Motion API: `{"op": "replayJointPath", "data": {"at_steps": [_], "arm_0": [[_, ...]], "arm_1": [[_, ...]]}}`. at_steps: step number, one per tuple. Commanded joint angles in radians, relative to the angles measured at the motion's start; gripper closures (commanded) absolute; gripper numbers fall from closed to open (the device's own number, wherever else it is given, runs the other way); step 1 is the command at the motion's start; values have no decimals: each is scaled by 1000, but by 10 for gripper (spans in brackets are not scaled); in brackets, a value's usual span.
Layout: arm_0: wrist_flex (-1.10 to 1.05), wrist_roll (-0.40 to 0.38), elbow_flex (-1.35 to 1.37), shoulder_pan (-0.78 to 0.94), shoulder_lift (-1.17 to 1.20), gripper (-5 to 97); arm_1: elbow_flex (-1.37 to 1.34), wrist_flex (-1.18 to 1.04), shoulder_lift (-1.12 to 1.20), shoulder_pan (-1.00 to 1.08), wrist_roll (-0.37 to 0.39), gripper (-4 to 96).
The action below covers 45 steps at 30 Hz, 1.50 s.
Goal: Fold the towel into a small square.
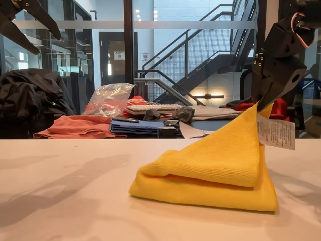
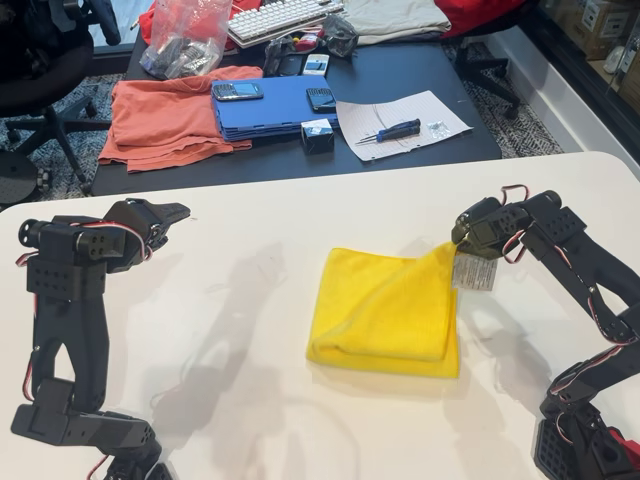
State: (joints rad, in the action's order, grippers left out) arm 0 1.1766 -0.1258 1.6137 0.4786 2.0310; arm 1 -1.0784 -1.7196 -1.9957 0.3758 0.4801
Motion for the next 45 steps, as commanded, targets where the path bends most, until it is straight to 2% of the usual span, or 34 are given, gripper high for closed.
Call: {"op": "replayJointPath", "data": {"at_steps": [1,6,15,24,29,32,36,38,43,45], "arm_0": [[-26,0,-11,-14,18,919],[-55,0,6,-25,8,912],[-46,3,-11,-28,-181,901],[-63,14,-17,-31,-189,671],[-37,14,-121,-32,-189,644],[54,44,-215,-38,-212,644],[206,176,-362,-78,-321,644],[276,164,-430,-80,-376,644],[456,75,-476,17,-403,644],[548,75,-449,66,-394,644]], "arm_1": [[18,5,-5,2,0,700],[18,5,-5,2,0,700],[18,5,-8,2,-3,700],[18,5,-9,2,-5,700],[18,5,-15,2,-5,700],[18,5,-18,2,-3,700],[18,5,-20,2,-3,700],[18,5,-20,3,-2,700],[18,5,-20,29,-2,700],[18,5,-20,29,-2,700]]}}
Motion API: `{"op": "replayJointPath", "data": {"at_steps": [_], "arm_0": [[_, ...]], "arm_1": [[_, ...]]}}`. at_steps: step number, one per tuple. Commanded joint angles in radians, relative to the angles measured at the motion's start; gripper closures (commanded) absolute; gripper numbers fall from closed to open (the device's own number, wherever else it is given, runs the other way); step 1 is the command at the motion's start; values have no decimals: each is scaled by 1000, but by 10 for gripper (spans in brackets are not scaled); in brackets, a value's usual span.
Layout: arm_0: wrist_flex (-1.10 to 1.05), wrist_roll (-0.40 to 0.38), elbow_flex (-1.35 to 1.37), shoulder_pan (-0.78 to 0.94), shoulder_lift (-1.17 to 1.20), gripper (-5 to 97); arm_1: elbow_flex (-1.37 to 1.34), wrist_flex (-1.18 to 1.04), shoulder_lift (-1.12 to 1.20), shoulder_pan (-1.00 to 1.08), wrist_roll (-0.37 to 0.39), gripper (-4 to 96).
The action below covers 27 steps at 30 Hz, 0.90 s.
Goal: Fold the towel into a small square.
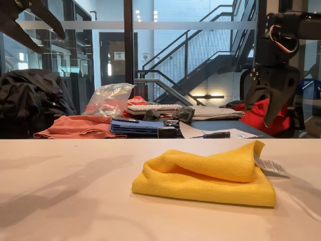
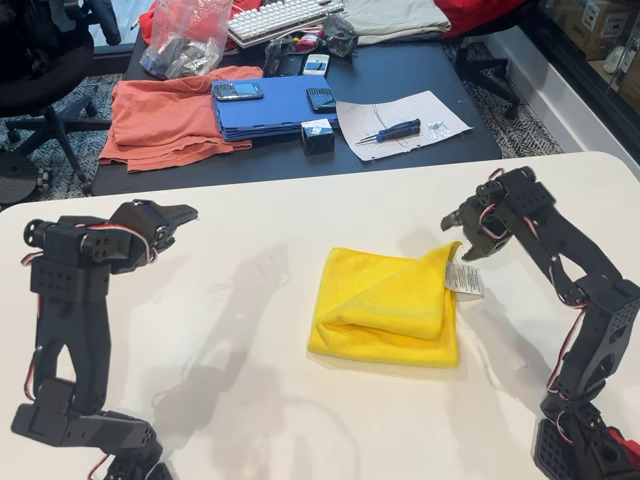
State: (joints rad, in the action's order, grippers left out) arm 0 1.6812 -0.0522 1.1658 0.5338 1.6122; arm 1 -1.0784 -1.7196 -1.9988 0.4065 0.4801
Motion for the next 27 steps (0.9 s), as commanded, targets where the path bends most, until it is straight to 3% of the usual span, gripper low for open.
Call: {"op": "replayJointPath", "data": {"at_steps": [1,5,18,27], "arm_0": [[75,3,17,34,25,645],[101,0,112,112,28,645],[-336,-9,581,224,31,646],[-347,-12,485,262,31,723]], "arm_1": [[18,5,-18,-3,-2,700],[18,5,-18,-6,-2,700],[18,5,-8,-9,0,700],[18,5,-2,2,0,700]]}}
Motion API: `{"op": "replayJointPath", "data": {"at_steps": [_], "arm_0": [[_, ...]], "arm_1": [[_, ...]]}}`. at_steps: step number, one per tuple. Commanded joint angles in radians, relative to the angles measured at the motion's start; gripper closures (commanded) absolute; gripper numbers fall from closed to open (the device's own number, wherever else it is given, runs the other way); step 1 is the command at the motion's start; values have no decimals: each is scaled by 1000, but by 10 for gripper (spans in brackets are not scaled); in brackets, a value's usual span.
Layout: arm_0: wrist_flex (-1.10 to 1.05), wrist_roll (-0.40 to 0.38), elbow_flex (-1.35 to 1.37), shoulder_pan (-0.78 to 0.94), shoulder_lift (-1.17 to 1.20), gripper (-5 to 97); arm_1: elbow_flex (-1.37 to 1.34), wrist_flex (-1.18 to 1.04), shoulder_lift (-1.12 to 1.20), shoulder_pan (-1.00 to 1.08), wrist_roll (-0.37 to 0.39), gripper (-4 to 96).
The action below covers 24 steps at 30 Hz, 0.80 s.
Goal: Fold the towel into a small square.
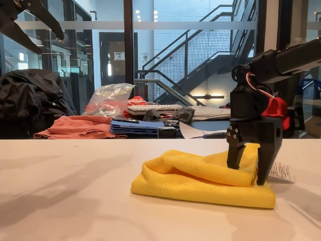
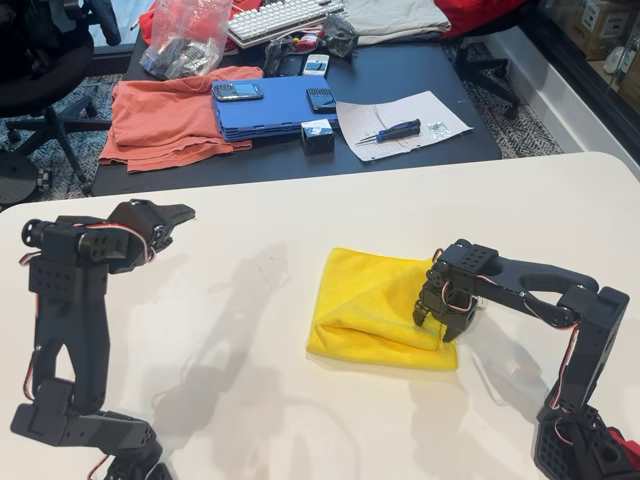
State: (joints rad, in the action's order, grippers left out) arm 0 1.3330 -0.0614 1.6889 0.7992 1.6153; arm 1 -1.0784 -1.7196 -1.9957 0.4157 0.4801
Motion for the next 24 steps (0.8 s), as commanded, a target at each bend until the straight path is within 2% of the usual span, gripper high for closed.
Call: {"op": "replayJointPath", "data": {"at_steps": [1,6,11,14,24], "arm_0": [[2,-5,-60,-3,28,730],[3,-3,-109,6,26,774],[-17,-3,-132,-5,29,943],[-17,-2,-169,-8,37,900],[-120,-3,-468,-84,44,920]], "arm_1": [[18,5,-5,-8,0,700],[18,5,-6,-8,0,700],[18,5,-11,-8,0,700],[18,5,-12,-8,-2,700],[14,5,-12,-8,-3,700]]}}
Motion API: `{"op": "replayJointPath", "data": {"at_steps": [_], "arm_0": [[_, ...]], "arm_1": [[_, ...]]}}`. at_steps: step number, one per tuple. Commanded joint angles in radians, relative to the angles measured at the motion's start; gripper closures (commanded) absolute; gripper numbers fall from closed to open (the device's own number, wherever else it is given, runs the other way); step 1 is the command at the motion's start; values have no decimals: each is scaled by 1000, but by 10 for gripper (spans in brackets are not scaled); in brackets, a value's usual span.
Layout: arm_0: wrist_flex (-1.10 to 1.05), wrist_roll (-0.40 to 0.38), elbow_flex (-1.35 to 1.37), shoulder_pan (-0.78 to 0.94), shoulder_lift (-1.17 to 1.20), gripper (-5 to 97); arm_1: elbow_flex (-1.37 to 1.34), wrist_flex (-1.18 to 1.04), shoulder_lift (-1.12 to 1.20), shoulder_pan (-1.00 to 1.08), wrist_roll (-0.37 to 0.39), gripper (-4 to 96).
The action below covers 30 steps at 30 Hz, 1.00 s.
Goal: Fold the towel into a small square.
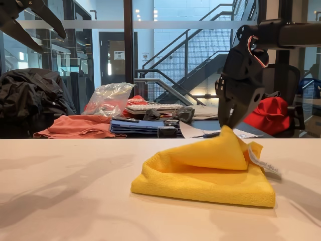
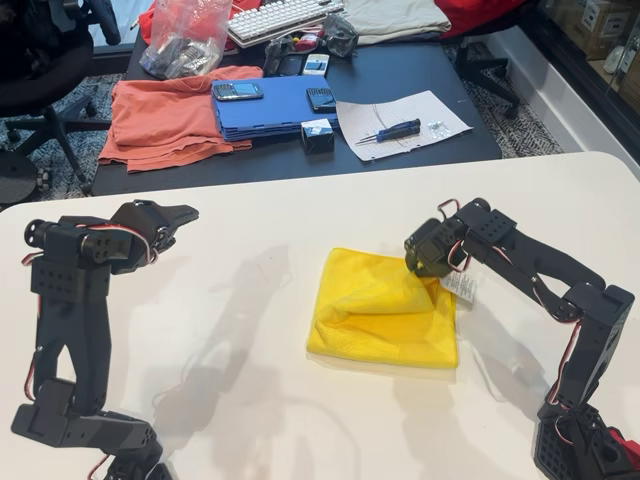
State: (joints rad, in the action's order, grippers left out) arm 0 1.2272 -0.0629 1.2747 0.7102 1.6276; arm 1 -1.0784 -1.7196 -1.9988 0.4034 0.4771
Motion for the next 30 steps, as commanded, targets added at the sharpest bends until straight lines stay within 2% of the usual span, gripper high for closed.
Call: {"op": "replayJointPath", "data": {"at_steps": [1,9,15,18,24,30], "arm_0": [[-26,-2,-83,6,32,920],[-63,-3,-256,20,26,920],[-64,-3,-356,29,-137,900],[-46,-3,-417,28,-210,831],[-64,-2,-522,9,-255,617],[-44,-6,-589,11,-279,531]], "arm_1": [[14,5,-8,5,0,700],[11,5,-5,5,2,700],[8,5,-5,5,2,700],[8,5,-5,5,2,700],[8,3,-8,6,2,700],[6,3,-8,6,2,700]]}}
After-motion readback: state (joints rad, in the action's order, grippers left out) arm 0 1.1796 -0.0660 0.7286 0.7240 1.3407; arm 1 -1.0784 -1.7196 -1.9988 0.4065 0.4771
